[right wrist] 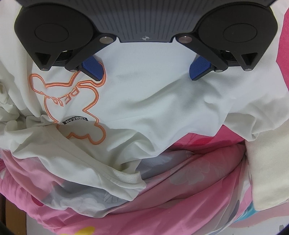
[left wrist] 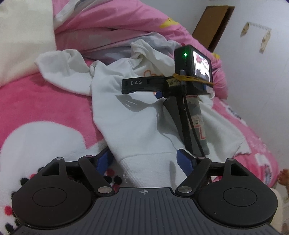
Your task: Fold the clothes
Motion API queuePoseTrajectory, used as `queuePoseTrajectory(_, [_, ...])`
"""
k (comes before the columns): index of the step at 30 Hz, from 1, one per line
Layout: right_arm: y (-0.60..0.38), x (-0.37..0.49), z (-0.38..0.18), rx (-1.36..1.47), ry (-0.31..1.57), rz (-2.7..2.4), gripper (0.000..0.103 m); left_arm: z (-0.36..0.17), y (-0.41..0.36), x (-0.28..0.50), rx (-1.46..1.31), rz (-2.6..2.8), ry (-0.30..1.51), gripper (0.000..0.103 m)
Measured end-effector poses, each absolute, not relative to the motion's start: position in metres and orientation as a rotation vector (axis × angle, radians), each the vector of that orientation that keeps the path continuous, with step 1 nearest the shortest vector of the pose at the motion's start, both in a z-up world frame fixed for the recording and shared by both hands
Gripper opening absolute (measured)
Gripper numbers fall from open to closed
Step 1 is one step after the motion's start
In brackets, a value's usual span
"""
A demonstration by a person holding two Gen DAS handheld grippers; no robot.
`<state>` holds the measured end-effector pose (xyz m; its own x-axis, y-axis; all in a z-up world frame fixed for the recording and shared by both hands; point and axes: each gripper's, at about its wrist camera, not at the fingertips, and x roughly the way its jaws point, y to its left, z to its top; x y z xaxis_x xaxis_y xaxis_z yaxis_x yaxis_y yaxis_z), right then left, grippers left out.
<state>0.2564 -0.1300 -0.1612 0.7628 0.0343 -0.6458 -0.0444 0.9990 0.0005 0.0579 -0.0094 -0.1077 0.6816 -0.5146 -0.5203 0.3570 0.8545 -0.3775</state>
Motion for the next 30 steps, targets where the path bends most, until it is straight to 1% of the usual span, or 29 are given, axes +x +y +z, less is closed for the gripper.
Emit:
queuePoseTrajectory(2, [-0.130,0.256,-0.161,-0.015,0.701,0.043,0.103,-0.107,-0.012,0.058,-0.255,-0.479,0.659,0.081])
queuePoseTrajectory(9, [-0.130,0.256,-0.162,-0.015,0.700,0.042,0.103,-0.106,-0.014,0.063,-0.297,-0.443,0.671,0.081])
queuePoseTrajectory(30, [-0.149,0.251,-0.161,-0.060,0.711,0.174,0.103,-0.101,-0.042,0.070,-0.260,-0.413,0.697,0.081])
